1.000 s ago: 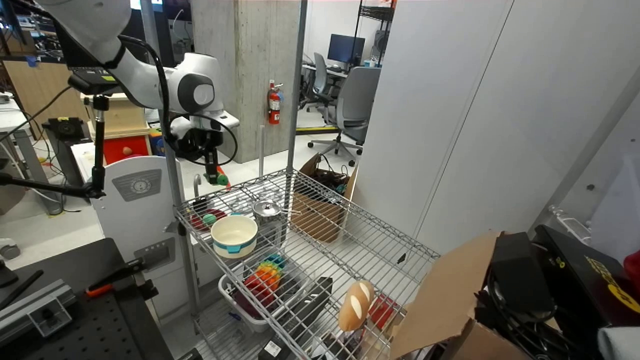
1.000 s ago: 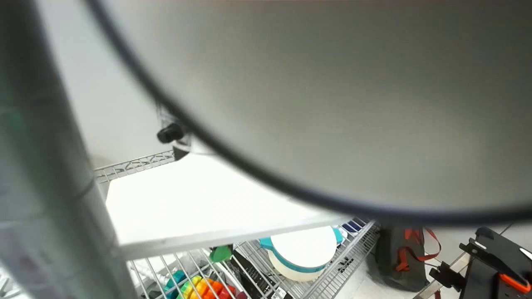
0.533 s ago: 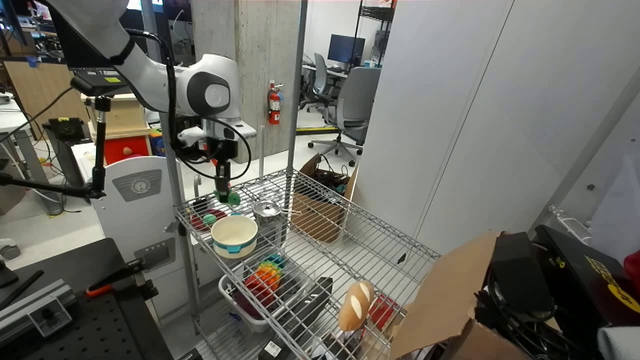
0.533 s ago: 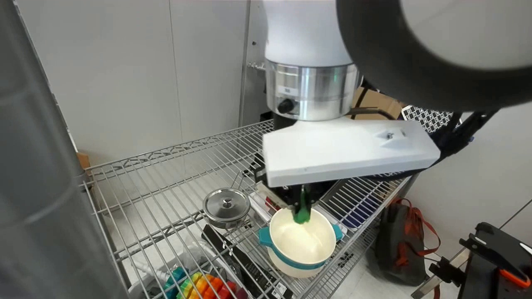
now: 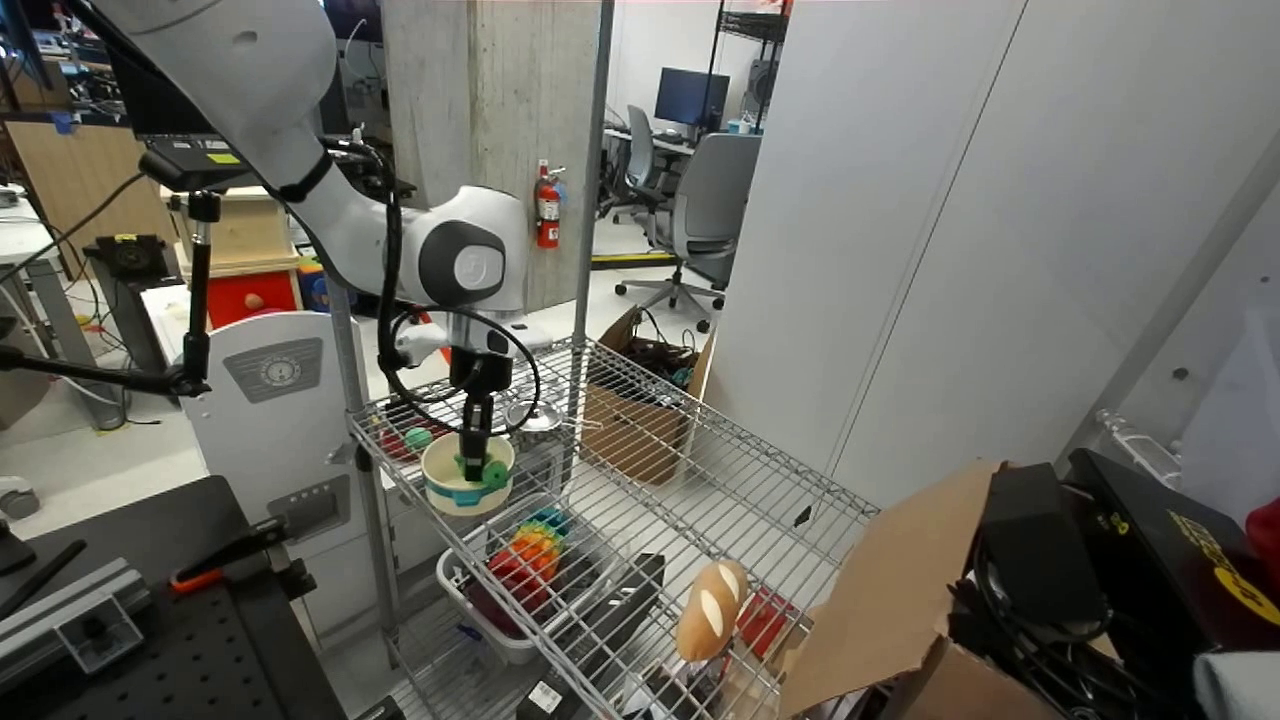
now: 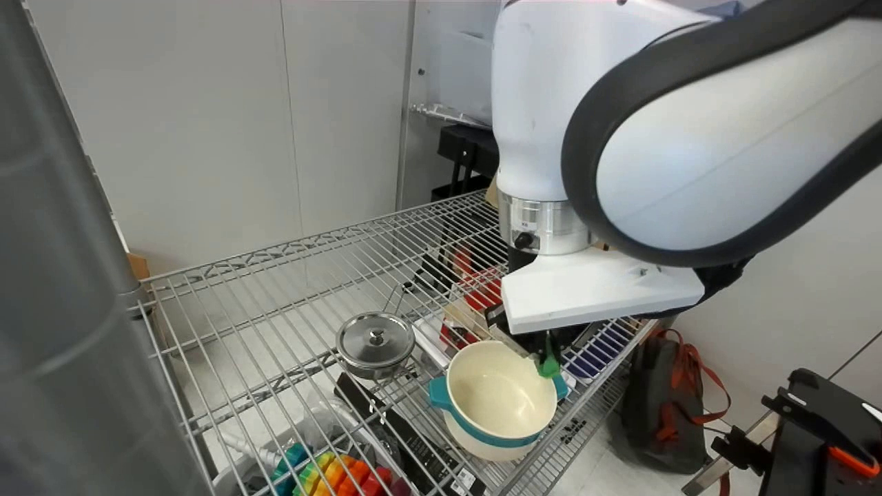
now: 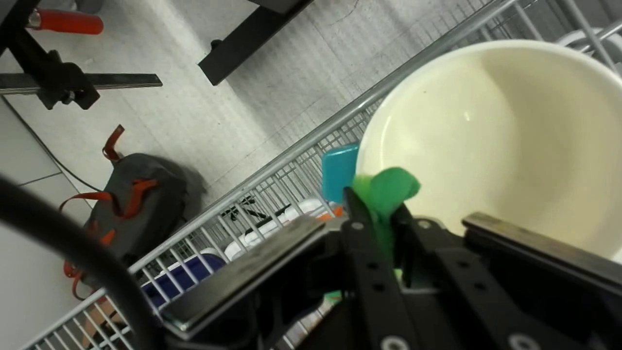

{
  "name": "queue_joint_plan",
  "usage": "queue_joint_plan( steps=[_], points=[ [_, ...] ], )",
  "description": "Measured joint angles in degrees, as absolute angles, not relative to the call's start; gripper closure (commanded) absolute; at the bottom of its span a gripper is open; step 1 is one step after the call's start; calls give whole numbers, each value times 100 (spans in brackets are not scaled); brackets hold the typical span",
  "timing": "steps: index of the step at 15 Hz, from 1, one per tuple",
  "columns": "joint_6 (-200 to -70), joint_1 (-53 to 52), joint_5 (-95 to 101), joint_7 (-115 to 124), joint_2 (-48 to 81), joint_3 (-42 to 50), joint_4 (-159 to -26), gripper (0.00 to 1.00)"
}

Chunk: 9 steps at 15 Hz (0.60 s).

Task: Put the green plush toy in the white pot.

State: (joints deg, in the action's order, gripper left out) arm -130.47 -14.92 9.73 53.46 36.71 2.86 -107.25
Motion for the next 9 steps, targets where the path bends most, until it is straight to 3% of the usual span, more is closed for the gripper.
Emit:
queue_joint_plan(
  steps=[4,5,6,9],
  points=[
    [-13053,-1586,973,5339,3947,272,-10470,97],
    [-13053,-1622,973,5339,3967,265,-10428,63],
    [-13052,-1660,973,5339,3979,260,-10393,61],
    [-13050,-1757,973,5336,4030,252,-10317,40]
  ],
)
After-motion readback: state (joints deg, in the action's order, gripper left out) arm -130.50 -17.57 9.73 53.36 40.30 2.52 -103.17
